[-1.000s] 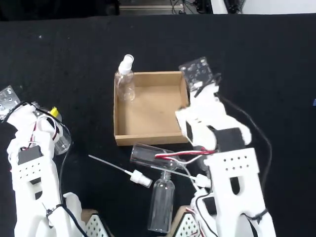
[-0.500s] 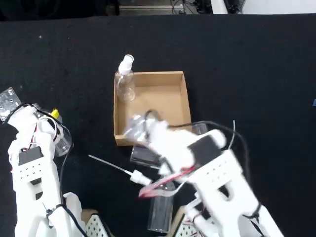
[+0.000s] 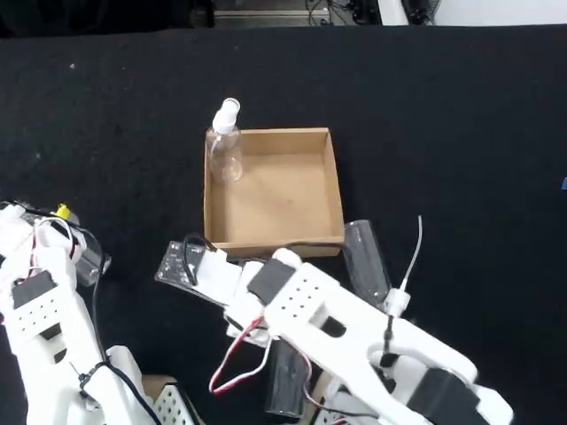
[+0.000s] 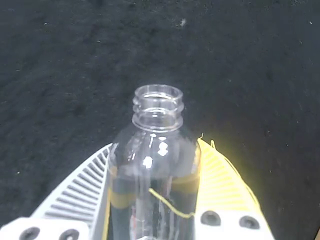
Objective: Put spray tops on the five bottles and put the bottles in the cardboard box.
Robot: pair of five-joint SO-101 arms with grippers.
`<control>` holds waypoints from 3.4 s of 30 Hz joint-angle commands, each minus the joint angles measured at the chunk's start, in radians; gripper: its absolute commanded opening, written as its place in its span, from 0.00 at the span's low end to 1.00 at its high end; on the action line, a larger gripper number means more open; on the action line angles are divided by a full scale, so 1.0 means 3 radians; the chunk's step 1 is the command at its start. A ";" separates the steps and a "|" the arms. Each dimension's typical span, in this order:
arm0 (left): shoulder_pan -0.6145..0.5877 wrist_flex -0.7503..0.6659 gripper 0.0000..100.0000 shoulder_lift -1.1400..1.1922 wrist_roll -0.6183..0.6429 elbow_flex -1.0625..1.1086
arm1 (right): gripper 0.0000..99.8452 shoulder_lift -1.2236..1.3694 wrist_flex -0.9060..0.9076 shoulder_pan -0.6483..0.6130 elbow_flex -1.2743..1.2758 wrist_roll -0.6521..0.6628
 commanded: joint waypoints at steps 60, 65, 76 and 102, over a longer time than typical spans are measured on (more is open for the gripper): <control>-0.0028 -0.0072 0.03 -0.0097 0.0041 -0.0161 | 0.02 -0.0350 0.0138 0.5196 -0.0826 -0.0133; -0.0028 -0.0072 0.03 -0.0097 0.0041 -0.0161 | 0.06 0.0243 -0.0445 0.5703 -0.0652 -0.0808; -0.0028 -0.0072 0.03 -0.0087 0.0041 -0.0161 | 0.34 0.0632 -0.0123 0.5447 -0.0949 -0.0215; -0.0023 -0.0072 0.03 -0.0077 0.0041 -0.0161 | 0.15 0.1082 -0.0338 0.2644 -0.1685 -0.0598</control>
